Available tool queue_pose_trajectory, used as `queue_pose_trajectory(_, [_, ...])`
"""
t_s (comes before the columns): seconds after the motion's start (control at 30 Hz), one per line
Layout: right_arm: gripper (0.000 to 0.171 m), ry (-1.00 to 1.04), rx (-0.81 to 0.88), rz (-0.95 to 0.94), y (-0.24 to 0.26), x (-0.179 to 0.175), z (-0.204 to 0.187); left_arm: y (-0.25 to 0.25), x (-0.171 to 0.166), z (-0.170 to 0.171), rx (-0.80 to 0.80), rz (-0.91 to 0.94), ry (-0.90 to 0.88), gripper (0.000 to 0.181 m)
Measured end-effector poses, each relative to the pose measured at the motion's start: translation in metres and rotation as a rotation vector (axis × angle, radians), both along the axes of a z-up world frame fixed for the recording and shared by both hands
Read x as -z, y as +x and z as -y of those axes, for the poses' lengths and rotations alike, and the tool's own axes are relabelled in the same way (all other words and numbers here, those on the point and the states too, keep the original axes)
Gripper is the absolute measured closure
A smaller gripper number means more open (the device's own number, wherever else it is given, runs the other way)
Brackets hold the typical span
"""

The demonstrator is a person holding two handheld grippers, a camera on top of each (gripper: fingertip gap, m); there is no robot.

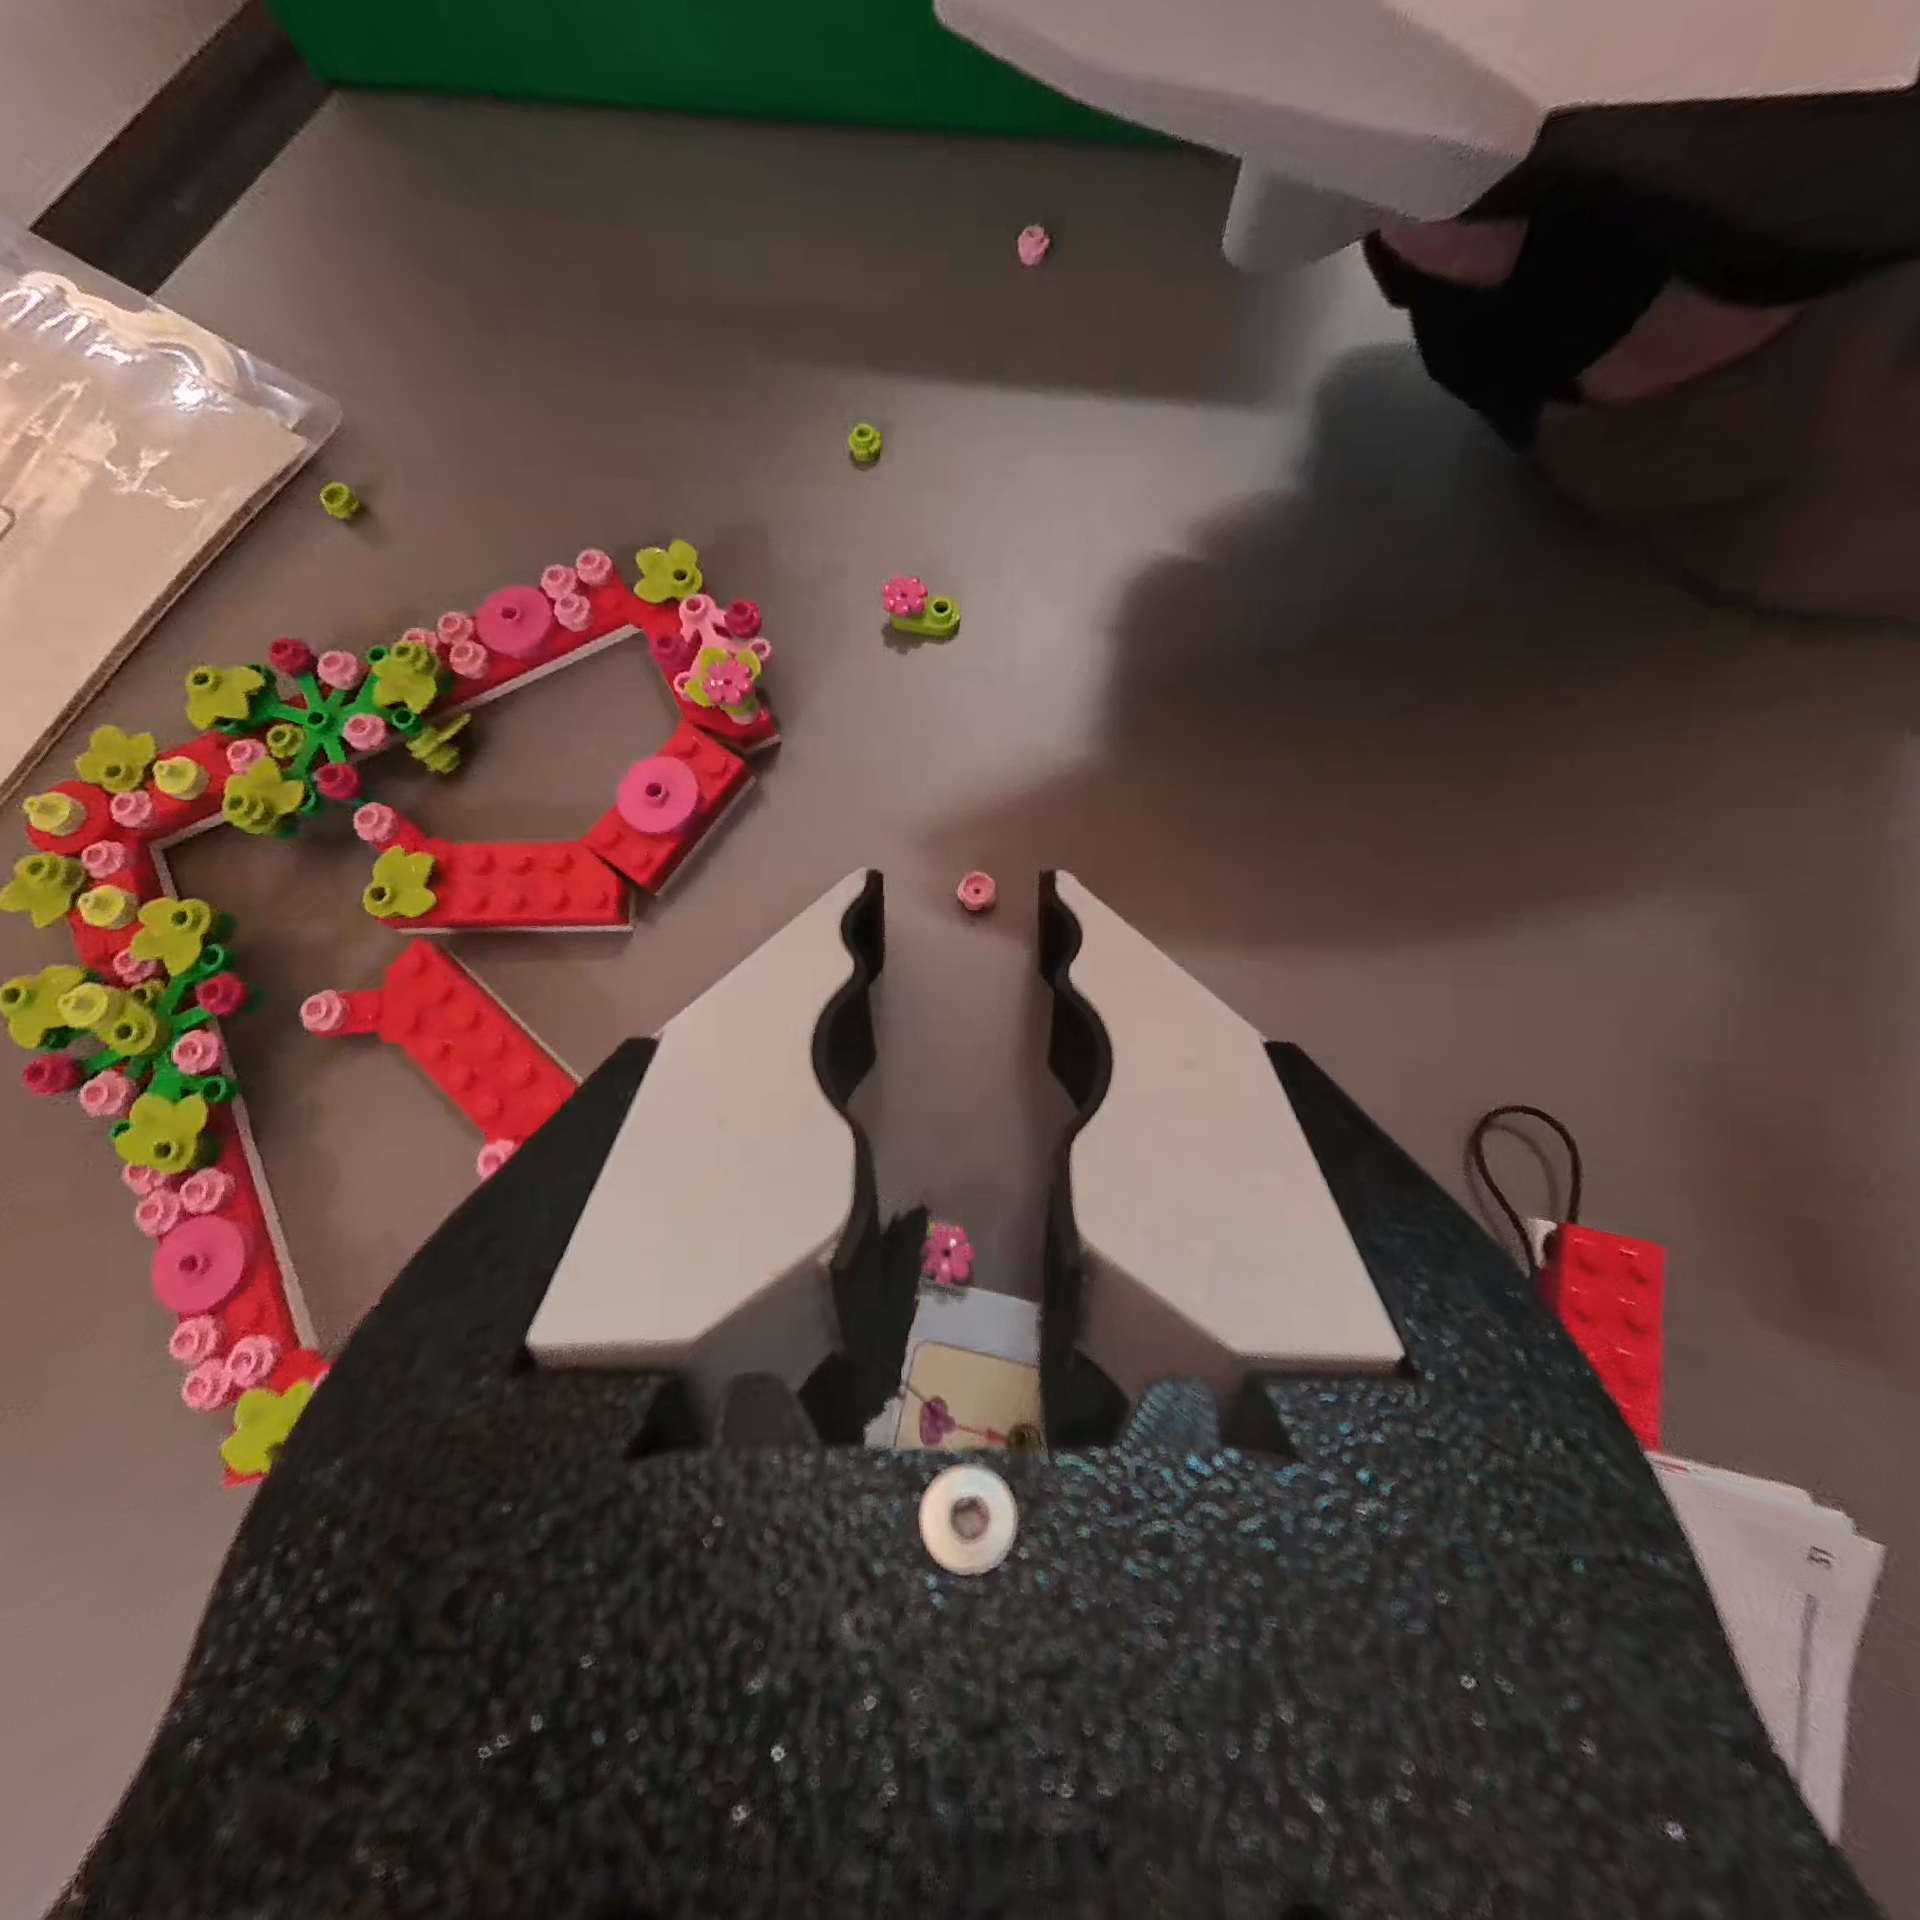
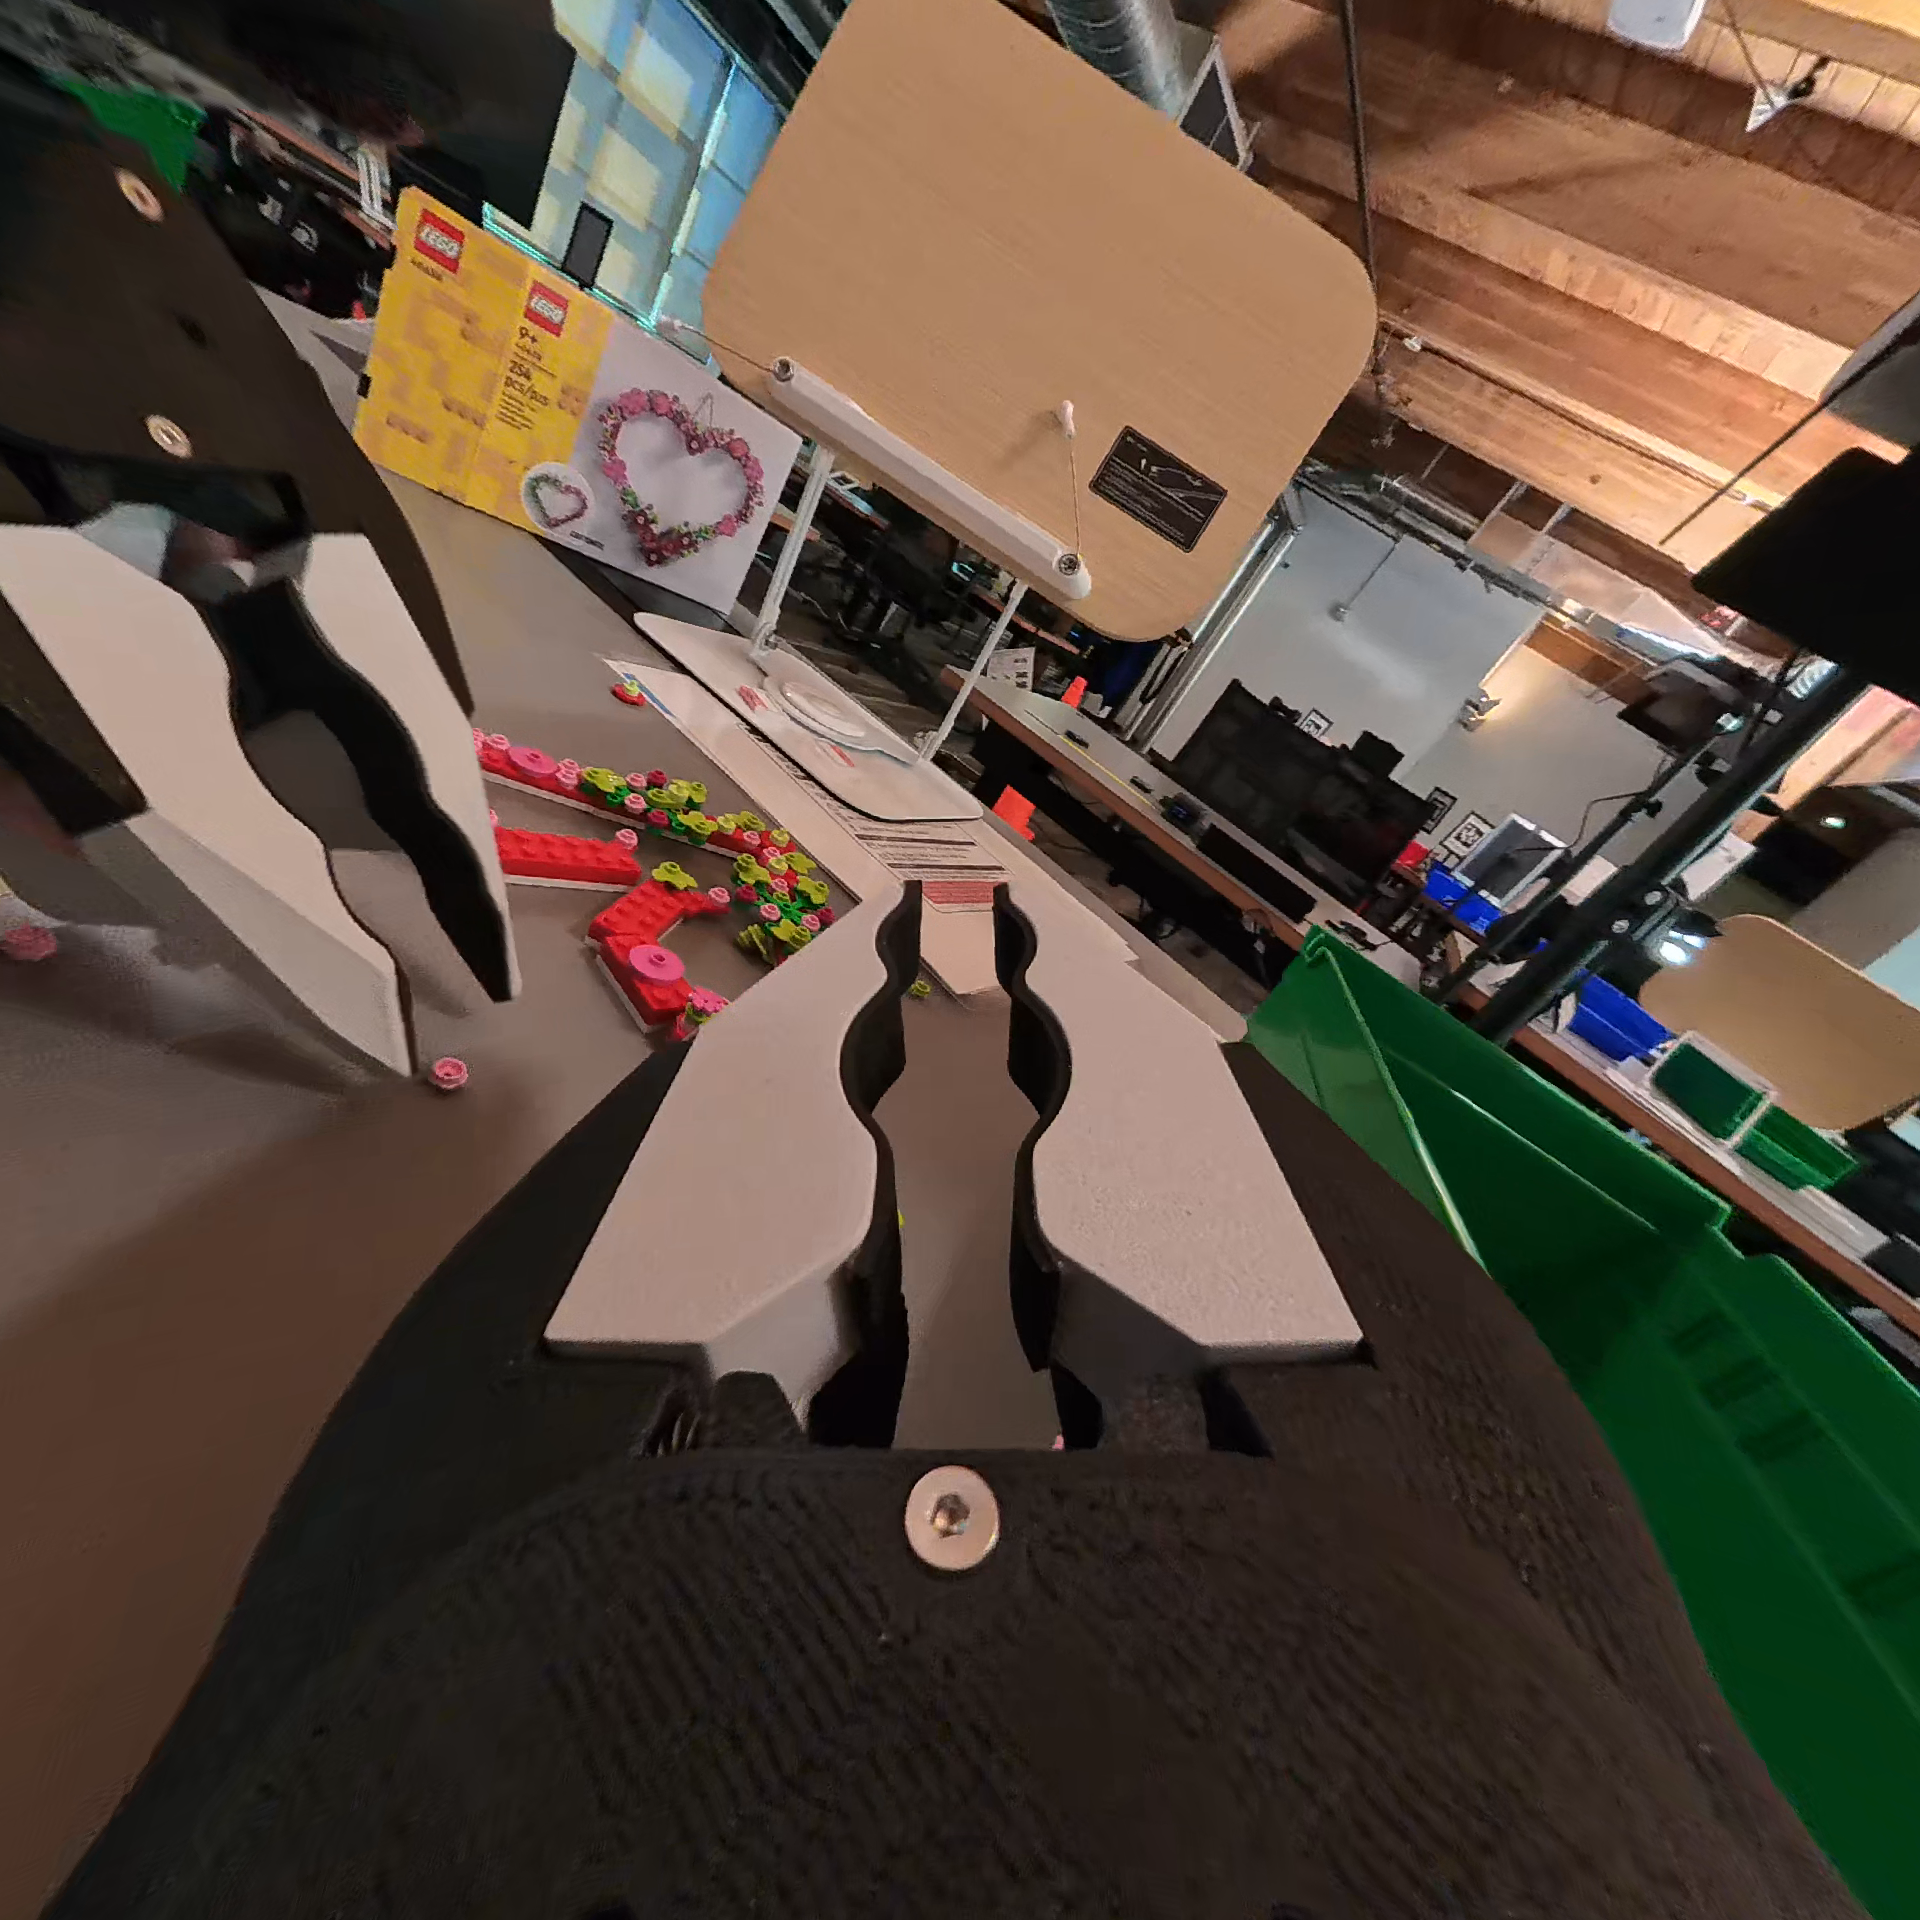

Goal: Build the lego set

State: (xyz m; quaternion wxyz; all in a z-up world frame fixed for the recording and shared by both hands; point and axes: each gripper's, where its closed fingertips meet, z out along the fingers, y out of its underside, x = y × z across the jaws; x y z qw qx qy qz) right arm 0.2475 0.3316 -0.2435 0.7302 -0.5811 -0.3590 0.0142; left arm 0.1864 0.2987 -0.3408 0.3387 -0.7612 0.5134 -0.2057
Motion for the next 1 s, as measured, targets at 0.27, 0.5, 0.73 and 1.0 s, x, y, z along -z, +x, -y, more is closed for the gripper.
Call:
queue_pose_trajectory(0.27, [0.159,-0.029,-0.014,-0.048,0.003,-0.001,-0.001,0.007,0.010,0.004,0.073,-0.032,-0.040,0.168])
queue_pose_trajectory(0.5, [0.156,-0.030,-0.046,-0.059,-0.001,-0.002,0.002,-0.001,0.007,-0.005,0.038,-0.040,0.054,0.176])
queue_pose_trajectory(0.73, [0.149,0.047,-0.253,-0.047,-0.034,-0.011,0.034,0.001,-0.117,-0.017,-0.056,1.026,-0.668,0.177])
queue_pose_trajectory(1.0, [0.155,0.153,-0.246,-0.038,-0.050,-0.023,0.048,0.022,-0.118,0.001,-0.007,1.115,-1.002,0.177])
